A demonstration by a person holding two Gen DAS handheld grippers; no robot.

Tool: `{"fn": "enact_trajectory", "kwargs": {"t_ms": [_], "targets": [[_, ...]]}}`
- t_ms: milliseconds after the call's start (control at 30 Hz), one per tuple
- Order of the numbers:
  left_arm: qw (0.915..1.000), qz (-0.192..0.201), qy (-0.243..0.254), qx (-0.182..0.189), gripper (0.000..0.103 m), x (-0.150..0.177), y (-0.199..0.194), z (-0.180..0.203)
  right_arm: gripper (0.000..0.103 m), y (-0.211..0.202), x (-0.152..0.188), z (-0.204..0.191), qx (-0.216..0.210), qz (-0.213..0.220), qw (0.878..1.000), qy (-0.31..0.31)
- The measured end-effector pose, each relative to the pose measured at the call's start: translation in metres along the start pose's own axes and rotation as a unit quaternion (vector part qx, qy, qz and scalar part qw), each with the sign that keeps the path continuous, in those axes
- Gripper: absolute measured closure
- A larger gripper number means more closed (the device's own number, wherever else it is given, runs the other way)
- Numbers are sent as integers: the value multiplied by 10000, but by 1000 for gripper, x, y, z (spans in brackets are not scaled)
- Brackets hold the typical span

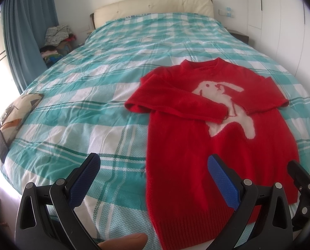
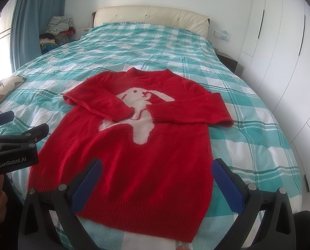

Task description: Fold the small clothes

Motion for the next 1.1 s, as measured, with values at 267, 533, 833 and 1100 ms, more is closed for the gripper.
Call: {"fn": "enact_trajectory", "kwargs": {"t_ms": [267,533,833,1100], "targets": [[10000,3,-2,-8,0,0,0,0,0,0,0,0,-8,2,10000,0],[10000,-1,11,-9,0,0,0,1,0,-1,1,-1,-11,3,10000,-1],[10000,-8,16,-23,0,0,0,2,0,-5,-1,-5,-42,15,10000,-27],[10000,-10,28,-28,0,0,0,2,0,-6,-3,-5,-70,2,10000,-37]]}}
Point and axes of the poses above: each gripper's, at about its wrist camera, not at the fingertips, and y roughly the way its jaws point, z to its right, x to its underside, the point moved 6 cm from there along y, roughly the way its jaws point, and after that the axes turned 4 degrees about z, right-handed, at the moved point
